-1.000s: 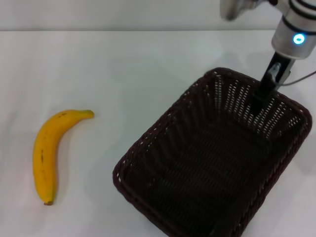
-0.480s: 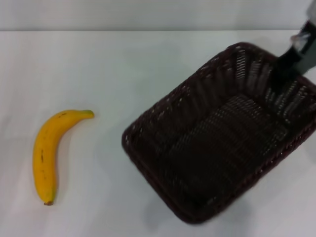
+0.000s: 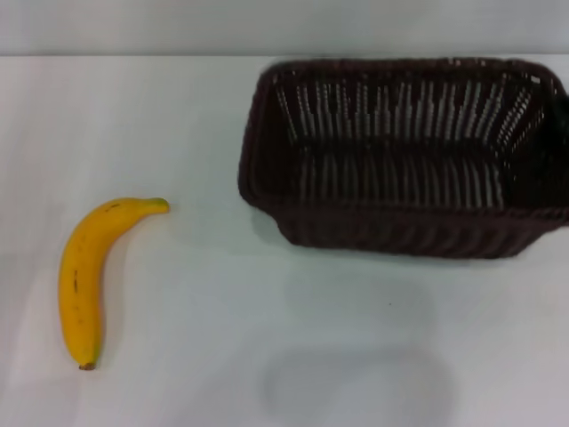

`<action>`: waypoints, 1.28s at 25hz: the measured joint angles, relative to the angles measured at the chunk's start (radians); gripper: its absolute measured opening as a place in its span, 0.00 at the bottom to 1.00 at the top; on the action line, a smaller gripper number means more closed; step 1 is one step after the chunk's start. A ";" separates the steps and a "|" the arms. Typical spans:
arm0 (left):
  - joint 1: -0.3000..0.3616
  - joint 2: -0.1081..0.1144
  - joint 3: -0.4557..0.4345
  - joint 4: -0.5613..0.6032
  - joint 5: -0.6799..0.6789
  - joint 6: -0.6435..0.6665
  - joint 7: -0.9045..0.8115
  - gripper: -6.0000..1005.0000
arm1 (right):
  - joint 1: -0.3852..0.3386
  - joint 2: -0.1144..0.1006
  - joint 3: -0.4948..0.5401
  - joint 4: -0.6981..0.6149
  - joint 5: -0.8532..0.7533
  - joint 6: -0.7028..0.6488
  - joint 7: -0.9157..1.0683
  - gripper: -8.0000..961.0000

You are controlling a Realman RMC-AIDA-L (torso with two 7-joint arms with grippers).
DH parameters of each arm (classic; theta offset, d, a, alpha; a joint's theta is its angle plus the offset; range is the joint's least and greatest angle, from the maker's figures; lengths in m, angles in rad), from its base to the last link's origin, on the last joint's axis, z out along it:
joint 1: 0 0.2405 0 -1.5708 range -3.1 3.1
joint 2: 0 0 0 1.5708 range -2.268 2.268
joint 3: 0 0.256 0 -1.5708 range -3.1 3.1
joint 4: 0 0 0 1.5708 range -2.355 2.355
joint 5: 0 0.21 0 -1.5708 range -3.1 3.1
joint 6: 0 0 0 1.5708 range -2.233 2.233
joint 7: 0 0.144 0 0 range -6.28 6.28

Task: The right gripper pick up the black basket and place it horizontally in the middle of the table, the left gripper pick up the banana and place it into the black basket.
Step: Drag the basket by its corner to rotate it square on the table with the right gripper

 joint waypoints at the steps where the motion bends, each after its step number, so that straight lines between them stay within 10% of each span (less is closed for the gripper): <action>1: 0.000 0.001 0.000 0.000 0.000 0.003 0.000 0.88 | -0.011 0.016 -0.005 -0.020 0.000 0.003 -0.003 0.15; 10: -0.002 0.000 0.000 0.005 0.000 0.005 0.001 0.88 | -0.114 0.136 -0.102 -0.209 0.045 0.018 0.000 0.14; 18: -0.020 -0.005 0.000 0.005 0.000 0.006 0.001 0.88 | -0.222 0.132 -0.320 -0.286 0.226 -0.090 0.104 0.14; 32: -0.041 -0.006 -0.001 0.006 -0.005 0.019 0.001 0.88 | -0.183 0.134 -0.627 -0.375 0.154 -0.199 0.235 0.14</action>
